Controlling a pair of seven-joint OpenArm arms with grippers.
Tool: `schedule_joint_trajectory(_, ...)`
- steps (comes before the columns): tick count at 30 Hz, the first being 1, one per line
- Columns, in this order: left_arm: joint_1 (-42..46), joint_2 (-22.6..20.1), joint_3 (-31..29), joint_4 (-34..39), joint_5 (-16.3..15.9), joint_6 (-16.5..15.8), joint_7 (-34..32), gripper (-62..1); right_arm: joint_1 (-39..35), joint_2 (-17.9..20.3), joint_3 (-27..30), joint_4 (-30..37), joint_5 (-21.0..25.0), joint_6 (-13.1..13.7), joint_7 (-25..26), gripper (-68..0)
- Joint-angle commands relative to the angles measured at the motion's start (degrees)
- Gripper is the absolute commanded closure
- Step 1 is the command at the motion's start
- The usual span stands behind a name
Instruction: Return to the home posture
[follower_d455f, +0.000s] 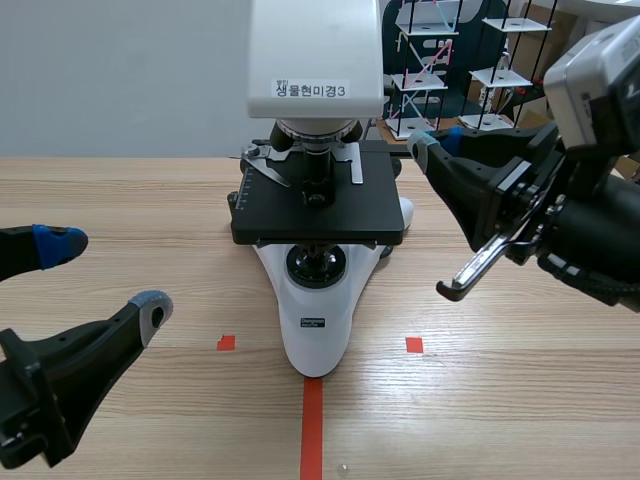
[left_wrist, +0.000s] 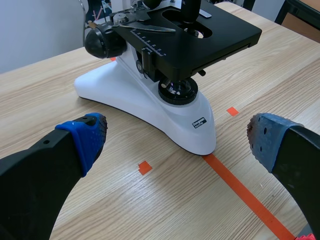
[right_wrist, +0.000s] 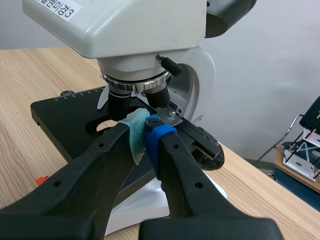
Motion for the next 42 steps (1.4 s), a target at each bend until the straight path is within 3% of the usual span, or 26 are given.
schedule_joint_trajectory(1, 0.1, 0.3, -0.3, 1.3, -0.5, -0.1, -0.9, -59.4, 0.8, 0.6, 0.0, 0.3, 0.7, -0.4, 0.8, -1.1)
schedule_joint_trajectory(22, 0.1, 0.3, -0.3, 1.3, -0.5, -0.1, -0.9, -59.4, 0.5, 0.8, 0.0, 0.3, 0.6, -0.5, 0.4, -2.0)
schedule_joint_trajectory(36, 0.1, 0.3, -0.3, 1.3, -0.5, -0.1, -0.9, -59.4, -9.2, 3.3, 5.9, 0.5, 0.7, -0.9, 2.9, -40.5)
schedule_joint_trajectory(40, 0.1, 0.3, -0.3, 1.3, -0.5, -0.1, -0.9, -59.4, -13.6, 5.0, 7.7, 0.5, 3.1, -0.9, 4.8, -55.0)
schedule_joint_trajectory(42, 0.1, 0.3, -0.3, 1.3, -0.5, -0.1, -0.9, -59.4, -16.0, 5.8, 8.8, 0.5, 4.3, -1.3, 6.1, -58.8)
